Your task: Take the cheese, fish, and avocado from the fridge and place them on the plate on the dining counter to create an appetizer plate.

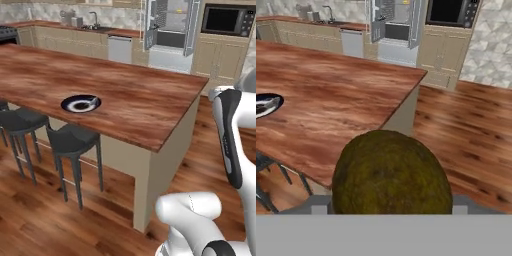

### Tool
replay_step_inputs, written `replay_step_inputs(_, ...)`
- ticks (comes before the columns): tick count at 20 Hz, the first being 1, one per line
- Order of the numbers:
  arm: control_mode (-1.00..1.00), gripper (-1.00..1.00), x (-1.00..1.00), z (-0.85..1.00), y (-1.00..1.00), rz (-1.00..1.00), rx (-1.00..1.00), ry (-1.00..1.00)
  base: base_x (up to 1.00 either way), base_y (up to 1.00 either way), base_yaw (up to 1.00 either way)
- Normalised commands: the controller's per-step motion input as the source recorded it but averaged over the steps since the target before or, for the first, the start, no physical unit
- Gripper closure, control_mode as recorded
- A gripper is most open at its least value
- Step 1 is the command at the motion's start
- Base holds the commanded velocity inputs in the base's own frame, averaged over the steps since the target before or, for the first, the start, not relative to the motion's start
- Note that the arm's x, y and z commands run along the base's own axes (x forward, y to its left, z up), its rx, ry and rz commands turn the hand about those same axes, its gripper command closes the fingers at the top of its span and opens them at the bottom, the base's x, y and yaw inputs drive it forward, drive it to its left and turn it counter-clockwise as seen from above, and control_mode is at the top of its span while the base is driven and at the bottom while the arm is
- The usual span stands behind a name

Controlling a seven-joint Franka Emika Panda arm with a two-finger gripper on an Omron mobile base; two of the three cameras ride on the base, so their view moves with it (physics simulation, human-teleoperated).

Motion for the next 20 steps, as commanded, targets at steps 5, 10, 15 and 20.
replay_step_inputs(5,1.0,1.0,0.0,0.0,0.0,0.0,0.0,0.0,0.39,1.0,-0.26)
replay_step_inputs(10,1.0,1.0,0.0,0.0,0.0,0.0,0.0,0.0,0.42,1.0,-0.3)
replay_step_inputs(15,1.0,1.0,0.0,0.0,0.0,0.0,0.0,0.0,0.54,1.0,-0.33)
replay_step_inputs(20,1.0,1.0,0.0,0.0,0.0,0.0,0.0,0.0,0.64,1.0,-0.34)
